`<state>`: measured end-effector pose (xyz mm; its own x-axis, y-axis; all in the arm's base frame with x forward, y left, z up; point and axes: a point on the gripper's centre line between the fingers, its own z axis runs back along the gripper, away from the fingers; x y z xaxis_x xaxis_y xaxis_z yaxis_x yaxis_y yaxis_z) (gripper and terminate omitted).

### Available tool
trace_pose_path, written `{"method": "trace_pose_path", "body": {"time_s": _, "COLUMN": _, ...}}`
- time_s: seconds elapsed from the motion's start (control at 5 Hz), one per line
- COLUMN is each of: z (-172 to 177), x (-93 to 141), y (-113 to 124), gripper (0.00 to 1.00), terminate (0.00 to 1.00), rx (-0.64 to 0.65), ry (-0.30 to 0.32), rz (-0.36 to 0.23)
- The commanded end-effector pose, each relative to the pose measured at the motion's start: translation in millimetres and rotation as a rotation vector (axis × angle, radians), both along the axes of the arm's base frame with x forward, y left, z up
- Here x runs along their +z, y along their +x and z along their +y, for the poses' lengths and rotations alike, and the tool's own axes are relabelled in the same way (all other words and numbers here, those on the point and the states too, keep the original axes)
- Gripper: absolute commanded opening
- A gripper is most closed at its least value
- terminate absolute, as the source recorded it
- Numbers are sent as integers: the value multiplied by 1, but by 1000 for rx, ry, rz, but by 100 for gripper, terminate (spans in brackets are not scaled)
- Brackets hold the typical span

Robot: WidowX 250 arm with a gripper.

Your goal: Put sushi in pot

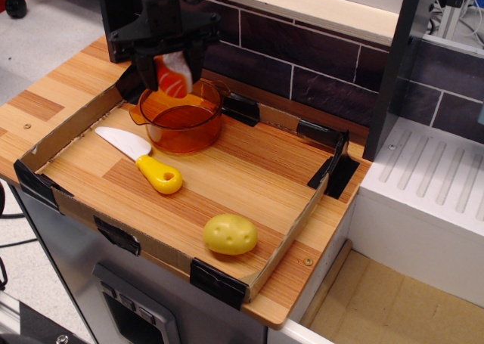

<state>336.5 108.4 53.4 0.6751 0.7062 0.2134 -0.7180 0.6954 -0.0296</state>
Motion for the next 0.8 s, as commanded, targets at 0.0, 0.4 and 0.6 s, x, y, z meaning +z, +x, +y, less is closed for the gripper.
{"method": "trace_pose_path", "body": {"time_s": 0.0, "z": -1, "x": 4, "y": 4, "gripper": 0, "terminate": 0, "rx": -21, "ry": 40, "rz": -43}}
{"method": "trace_pose_path", "body": {"time_s": 0.4, "z": -1, "x": -5, "y": 3, "gripper": 0, "terminate": 0, "rx": -17, "ry": 57, "rz": -43}}
{"method": "trace_pose_path", "body": {"time_s": 0.6, "z": -1, "x": 3, "y": 1, "gripper": 100, "terminate": 0, "rx": -4, "ry": 24, "rz": -33}}
